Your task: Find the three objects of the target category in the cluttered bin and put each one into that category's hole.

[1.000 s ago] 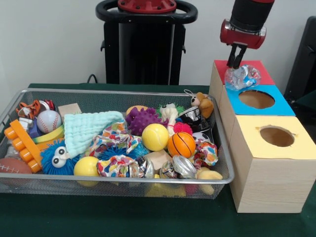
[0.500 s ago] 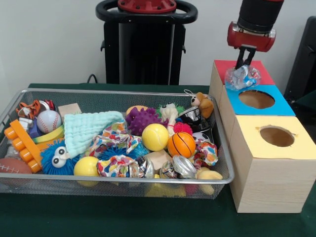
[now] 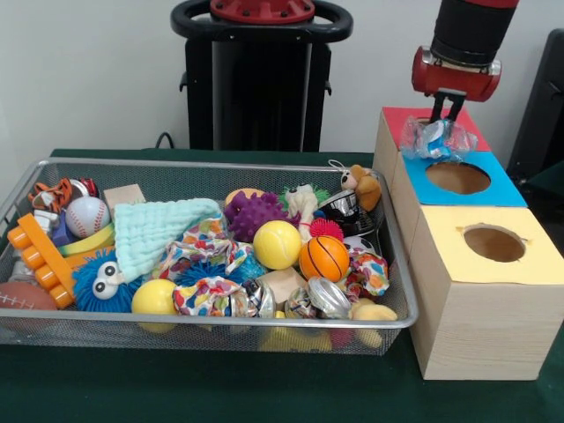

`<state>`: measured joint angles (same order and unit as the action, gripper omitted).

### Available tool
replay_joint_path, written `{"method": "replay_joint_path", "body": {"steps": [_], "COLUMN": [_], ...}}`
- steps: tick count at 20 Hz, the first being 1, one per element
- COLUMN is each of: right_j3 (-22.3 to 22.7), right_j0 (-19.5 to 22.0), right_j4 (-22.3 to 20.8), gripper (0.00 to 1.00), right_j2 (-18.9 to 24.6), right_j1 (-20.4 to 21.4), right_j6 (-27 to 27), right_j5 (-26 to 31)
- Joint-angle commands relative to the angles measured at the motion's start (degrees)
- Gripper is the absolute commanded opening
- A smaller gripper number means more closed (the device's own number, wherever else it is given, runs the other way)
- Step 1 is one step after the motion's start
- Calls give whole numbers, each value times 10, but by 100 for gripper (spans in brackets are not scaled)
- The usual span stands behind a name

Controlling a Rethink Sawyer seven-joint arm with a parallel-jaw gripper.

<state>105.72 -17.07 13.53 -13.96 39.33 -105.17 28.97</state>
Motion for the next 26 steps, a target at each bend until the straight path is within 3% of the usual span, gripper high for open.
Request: {"method": "replay_joint_path", "body": {"steps": [1, 15, 26], "right_j3": [-53, -60, -74], "right_j0": [26, 49, 32], "right_j4": [11, 1, -1], "gripper": [0, 0, 0], "right_j2": [12, 17, 7], "right_j1": [-35, -34, -43], "right_j6": [-112, -90, -108], "right_j5": [26, 34, 46]}}
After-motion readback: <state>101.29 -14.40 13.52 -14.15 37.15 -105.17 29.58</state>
